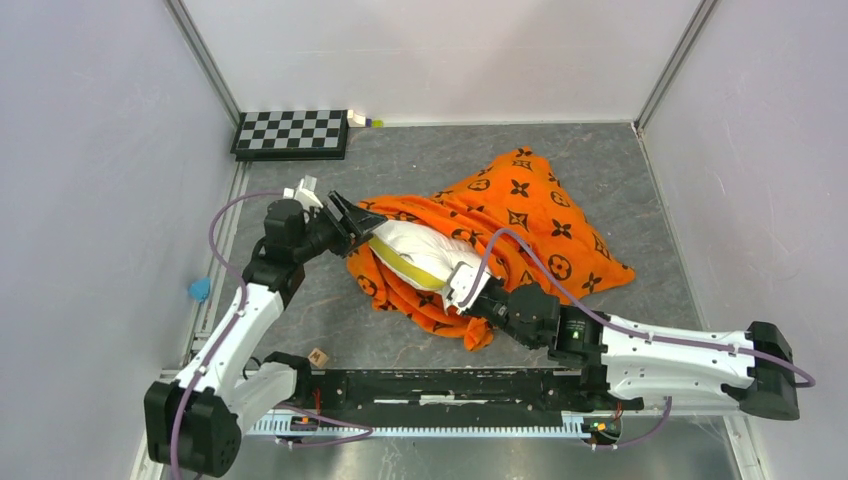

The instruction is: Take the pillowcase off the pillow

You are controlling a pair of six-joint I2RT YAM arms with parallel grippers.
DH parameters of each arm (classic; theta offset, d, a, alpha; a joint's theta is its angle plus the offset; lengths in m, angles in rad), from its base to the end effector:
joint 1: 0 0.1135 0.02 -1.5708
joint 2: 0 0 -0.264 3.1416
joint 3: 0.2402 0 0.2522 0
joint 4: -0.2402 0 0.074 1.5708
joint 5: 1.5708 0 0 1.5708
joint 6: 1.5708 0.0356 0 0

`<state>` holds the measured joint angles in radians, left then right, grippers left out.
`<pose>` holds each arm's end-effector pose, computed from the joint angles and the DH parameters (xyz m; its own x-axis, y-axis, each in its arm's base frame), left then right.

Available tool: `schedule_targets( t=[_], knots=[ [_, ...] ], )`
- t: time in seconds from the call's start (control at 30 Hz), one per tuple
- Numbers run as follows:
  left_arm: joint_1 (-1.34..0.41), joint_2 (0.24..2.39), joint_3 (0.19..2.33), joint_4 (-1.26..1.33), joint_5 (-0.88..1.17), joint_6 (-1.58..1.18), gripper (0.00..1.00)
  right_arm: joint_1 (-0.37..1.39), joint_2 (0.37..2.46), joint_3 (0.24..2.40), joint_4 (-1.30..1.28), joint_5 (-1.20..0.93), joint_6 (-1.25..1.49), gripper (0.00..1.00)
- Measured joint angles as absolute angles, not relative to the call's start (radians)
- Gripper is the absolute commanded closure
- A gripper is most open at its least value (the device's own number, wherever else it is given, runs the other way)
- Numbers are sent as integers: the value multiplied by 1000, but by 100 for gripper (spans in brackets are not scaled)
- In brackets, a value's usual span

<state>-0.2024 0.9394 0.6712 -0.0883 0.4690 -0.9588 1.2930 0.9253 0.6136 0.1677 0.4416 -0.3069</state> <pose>0.2077 -0.0591 0.2826 -0.6828 -0.6052 -0.4093 0.0616 0.5105 -0.8577 0.0744 0.2053 0.2911 0.1901 -0.3293 -0.9249 -0.7301 0.5824 -0.3574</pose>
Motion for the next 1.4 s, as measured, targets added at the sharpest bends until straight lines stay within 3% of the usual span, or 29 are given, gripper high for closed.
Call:
schedule_targets(
  t=[0.17,0.43,0.6,0.73,0.93,1.1,1.3,1.4],
  knots=[
    [-202,999,668,-90,405,-977,23,1293,878,606,139,460,-300,100],
    [-202,974,594,-97,233,-978,37,1293,770,603,91,480,-293,100],
    [-203,990,482,1,186,-1024,56,1289,672,590,60,439,-301,100],
    [-205,1091,500,87,185,-1024,56,1288,603,586,21,415,-314,100],
    [-205,1285,549,225,223,-1033,67,1287,501,580,-6,401,-324,100],
    [-244,1486,629,298,299,-1042,66,1287,453,579,-5,404,-322,100],
    [-300,1663,694,353,413,-1043,58,1287,440,575,7,413,-315,100],
    [-281,1666,711,335,457,-1042,47,1287,438,573,14,412,-308,100]
  ],
)
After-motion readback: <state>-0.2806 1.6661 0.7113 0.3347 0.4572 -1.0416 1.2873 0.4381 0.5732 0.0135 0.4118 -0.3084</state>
